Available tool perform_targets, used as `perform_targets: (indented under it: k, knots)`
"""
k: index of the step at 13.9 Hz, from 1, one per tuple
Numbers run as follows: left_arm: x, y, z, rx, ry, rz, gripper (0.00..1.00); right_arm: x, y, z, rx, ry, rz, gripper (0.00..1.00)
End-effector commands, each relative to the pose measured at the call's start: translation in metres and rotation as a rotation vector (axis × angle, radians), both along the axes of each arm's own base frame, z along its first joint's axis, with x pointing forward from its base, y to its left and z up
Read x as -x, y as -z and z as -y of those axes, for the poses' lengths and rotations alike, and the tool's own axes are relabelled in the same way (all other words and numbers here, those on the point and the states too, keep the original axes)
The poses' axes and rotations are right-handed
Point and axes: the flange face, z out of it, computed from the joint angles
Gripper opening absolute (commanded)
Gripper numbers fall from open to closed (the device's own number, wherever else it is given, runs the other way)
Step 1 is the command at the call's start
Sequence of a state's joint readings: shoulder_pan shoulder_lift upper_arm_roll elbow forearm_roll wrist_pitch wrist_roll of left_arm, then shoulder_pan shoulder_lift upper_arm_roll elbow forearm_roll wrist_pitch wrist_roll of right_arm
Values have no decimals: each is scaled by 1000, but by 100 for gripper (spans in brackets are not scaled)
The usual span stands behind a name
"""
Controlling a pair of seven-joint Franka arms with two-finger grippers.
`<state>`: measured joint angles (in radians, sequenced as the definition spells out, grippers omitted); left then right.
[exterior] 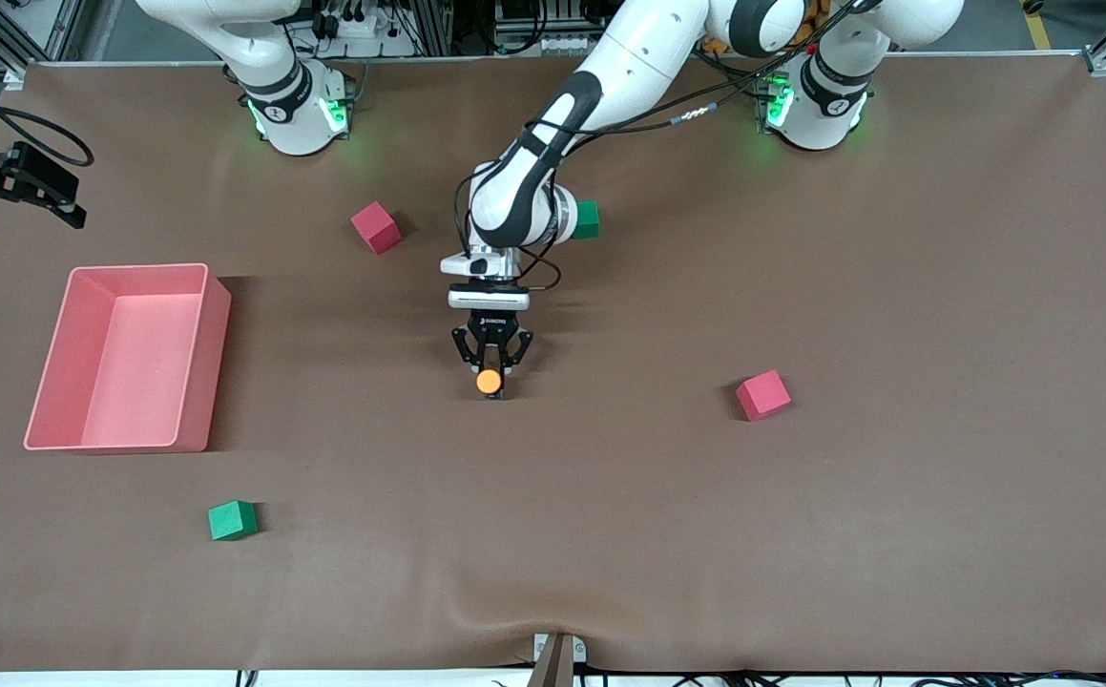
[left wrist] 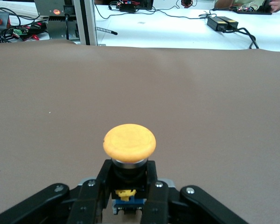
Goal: Place and upright button with both arms
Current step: 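Lower the upright button onto the table and open the left gripper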
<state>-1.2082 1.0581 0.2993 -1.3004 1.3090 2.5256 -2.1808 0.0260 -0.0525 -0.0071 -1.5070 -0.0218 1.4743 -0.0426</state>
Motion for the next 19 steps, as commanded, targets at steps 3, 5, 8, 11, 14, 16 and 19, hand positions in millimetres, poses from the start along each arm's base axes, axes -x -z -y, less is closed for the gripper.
perform_targets:
  k: [3,5,8,11,14,16,19]
  knots:
    - [9,15,-4,22,-3,-5,10,-2,-2,4,8,-2,-3,100]
    - [11,15,-3,19,1,-9,80,-2,-1,4,8,-2,-3,100]
    - [17,9,3,32,4,-19,100,-3,-2,4,7,-2,0,100]
    - [34,5,14,74,-20,-82,100,-3,-2,5,7,0,0,100]
    - [53,-14,27,85,-68,-176,100,-3,-3,4,7,-3,5,100]
    - [62,-32,36,96,-118,-263,100,-3,-3,4,7,-2,8,100]
    - [73,-69,45,68,-184,-390,100,-3,-3,4,7,-2,8,100]
